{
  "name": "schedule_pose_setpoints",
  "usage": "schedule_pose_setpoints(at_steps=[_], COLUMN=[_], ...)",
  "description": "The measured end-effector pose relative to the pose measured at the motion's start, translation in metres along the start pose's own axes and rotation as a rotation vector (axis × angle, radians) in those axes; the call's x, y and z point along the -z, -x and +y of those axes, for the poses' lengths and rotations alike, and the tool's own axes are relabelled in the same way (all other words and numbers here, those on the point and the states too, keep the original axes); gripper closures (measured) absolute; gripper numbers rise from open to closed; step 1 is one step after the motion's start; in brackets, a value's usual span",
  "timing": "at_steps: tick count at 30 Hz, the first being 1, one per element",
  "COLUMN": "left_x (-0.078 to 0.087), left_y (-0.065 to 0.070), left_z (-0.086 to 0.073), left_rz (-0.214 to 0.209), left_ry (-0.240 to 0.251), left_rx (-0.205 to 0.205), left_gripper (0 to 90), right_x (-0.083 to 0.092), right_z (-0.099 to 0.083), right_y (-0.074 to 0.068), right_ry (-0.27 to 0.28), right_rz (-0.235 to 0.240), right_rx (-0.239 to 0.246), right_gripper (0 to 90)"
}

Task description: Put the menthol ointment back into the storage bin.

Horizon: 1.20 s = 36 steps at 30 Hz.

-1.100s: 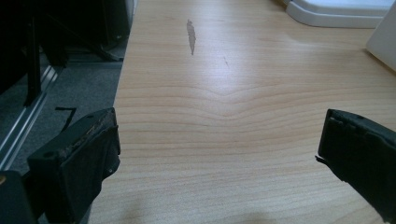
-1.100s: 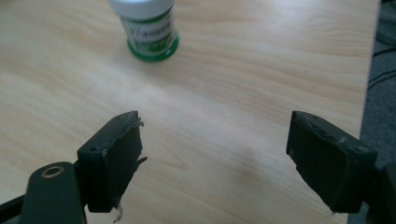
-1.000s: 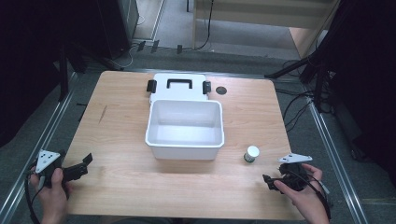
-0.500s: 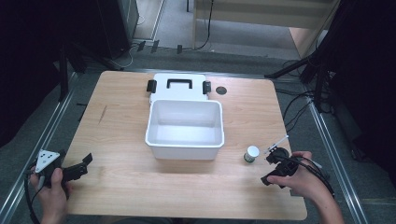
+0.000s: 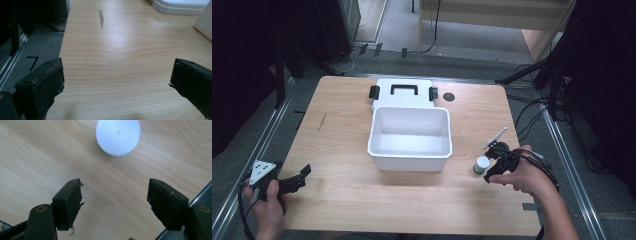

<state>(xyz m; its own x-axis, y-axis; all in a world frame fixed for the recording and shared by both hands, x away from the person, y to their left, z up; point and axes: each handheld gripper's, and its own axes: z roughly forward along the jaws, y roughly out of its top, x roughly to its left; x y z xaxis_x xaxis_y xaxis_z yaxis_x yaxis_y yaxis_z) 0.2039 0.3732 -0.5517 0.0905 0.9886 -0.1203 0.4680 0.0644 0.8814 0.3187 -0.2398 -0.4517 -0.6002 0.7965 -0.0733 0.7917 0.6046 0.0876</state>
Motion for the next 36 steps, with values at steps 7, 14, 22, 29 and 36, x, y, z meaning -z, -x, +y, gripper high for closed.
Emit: schedule_pose_setpoints(at_steps=[7, 14, 22, 29, 36], left_x=[0.0, 0.0, 0.0, 0.0, 0.0], left_y=[0.0, 0.0, 0.0, -0.001, -0.001], left_z=[0.0, 0.0, 0.0, 0.0, 0.0], left_rz=[0.001, -0.002, -0.003, -0.006, -0.005], left_ry=[0.002, 0.001, 0.002, 0.005, 0.004], left_rx=[0.002, 0.005, 0.004, 0.007, 0.004], left_gripper=[0.0, 0.0, 0.0, 0.0, 0.0], right_x=[-0.003, -0.008, -0.017, -0.019, -0.018], right_z=[0.019, 0.035, 0.047, 0.051, 0.053], right_y=[0.0, 0.001, 0.002, 0.003, 0.004], right_ry=[-0.003, -0.009, -0.033, -0.047, -0.06], right_rz=[0.012, 0.02, 0.023, 0.016, 0.034], right_rx=[-0.009, -0.022, -0.028, -0.028, -0.002], right_gripper=[33.9, 38.5, 45.1, 50.8, 51.7])
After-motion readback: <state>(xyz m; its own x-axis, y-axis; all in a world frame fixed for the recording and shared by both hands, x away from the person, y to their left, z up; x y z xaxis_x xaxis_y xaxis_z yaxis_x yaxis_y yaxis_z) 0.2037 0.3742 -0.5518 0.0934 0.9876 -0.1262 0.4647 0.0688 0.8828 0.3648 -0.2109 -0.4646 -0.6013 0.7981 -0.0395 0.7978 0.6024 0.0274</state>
